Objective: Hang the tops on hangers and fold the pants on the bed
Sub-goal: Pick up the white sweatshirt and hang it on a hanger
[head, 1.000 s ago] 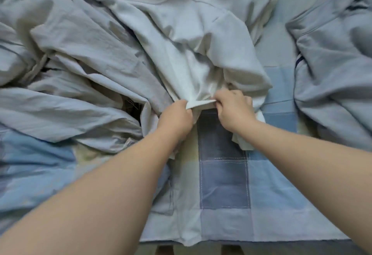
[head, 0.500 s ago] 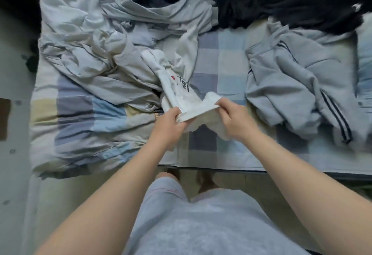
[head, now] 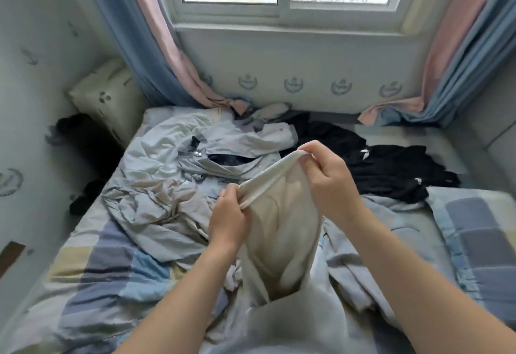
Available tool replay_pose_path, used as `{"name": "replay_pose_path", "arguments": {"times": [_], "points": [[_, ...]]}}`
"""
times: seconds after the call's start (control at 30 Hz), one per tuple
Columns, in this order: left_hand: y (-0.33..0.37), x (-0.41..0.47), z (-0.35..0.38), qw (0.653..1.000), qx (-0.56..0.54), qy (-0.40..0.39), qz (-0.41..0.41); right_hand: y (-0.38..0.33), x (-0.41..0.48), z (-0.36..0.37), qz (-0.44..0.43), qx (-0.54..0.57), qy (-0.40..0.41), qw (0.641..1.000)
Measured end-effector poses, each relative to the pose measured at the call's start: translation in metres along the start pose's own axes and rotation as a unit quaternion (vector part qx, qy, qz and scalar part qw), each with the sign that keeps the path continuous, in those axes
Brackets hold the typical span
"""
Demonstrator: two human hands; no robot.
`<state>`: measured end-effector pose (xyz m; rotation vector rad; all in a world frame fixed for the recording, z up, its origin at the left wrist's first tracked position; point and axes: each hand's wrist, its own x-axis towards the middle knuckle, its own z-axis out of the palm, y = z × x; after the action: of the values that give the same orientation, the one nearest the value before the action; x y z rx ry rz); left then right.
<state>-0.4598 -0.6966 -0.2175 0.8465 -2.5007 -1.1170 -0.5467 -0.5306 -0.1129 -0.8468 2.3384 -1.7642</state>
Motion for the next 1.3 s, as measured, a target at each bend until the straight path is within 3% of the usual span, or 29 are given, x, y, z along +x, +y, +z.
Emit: {"name": "replay_pose_path", "arguments": {"times": [0.13,0.27,0.37,0.5,0.6,0.7,0.9,1.03,1.13,1.2,1.3], "points": [[0.039,0.018,-0.014,0.989,-0.135,0.063,0.025,-0.019,0.021,-0.036,-0.021,-0.015,0.022,0.999],[0.089,0.030,-0.038,0.974,-0.194,0.052,0.102,-0.017,0.025,-0.061,0.049,0.014,-0.033,0.998],[0.129,0.035,-0.053,0.963,-0.221,0.028,0.151,0.003,0.025,-0.070,0.102,-0.082,-0.066,0.989],[0.161,0.038,-0.068,0.955,-0.196,0.017,0.224,0.047,0.021,-0.074,0.134,-0.215,-0.008,0.967],[0.170,0.041,-0.073,0.949,-0.208,0.021,0.237,0.074,0.009,-0.075,0.212,-0.281,0.051,0.935],[0.166,0.047,-0.072,0.951,-0.209,0.035,0.225,0.091,-0.003,-0.079,0.273,-0.293,0.046,0.915],[0.131,0.055,-0.049,0.976,-0.202,0.022,0.073,0.060,0.004,-0.070,0.238,-0.104,0.026,0.965],[0.106,0.046,-0.030,0.974,-0.217,-0.053,0.018,0.027,0.005,-0.064,0.188,-0.038,0.012,0.981],[0.097,0.035,-0.024,0.957,-0.250,-0.148,-0.021,0.010,0.004,-0.062,0.197,0.018,0.019,0.980],[0.094,0.022,-0.021,0.951,-0.260,-0.170,0.009,0.002,0.004,-0.062,0.218,0.056,0.041,0.974],[0.098,-0.006,-0.019,0.963,-0.238,-0.090,0.090,-0.013,0.004,-0.064,0.248,0.144,0.067,0.956]]}}
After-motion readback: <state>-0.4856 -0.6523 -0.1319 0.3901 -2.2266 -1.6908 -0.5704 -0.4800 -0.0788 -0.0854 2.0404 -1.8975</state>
